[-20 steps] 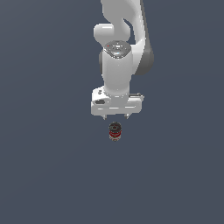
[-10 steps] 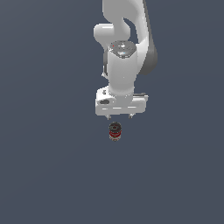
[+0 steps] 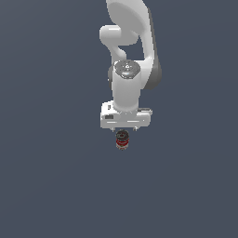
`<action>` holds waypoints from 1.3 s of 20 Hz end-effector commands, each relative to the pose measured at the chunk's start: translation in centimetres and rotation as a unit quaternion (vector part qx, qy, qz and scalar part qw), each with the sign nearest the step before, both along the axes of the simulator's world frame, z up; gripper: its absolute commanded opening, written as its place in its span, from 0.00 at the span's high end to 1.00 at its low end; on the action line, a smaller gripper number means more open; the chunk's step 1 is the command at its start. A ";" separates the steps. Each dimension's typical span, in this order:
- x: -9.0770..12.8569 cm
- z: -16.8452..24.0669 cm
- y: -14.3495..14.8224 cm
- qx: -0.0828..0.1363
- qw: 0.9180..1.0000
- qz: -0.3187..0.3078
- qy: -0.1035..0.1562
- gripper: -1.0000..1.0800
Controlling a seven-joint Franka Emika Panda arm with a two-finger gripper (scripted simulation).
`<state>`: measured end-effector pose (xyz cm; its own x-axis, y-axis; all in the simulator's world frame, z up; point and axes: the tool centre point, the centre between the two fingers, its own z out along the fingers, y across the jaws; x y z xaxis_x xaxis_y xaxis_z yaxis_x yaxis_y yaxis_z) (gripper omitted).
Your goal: Pick up the object and move it to a goal position.
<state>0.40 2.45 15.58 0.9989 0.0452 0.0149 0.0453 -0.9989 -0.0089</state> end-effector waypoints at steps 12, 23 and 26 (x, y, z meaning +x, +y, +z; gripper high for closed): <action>-0.3 -3.3 -0.6 -0.004 1.000 -0.005 0.007 0.04; -0.3 -7.8 -0.7 -0.005 1.000 -0.005 0.007 0.04; -0.3 -7.8 -0.7 -0.005 1.000 -0.005 0.007 1.00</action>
<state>0.04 1.78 7.82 0.9994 0.0354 -0.0013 0.0354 -0.9994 -0.0003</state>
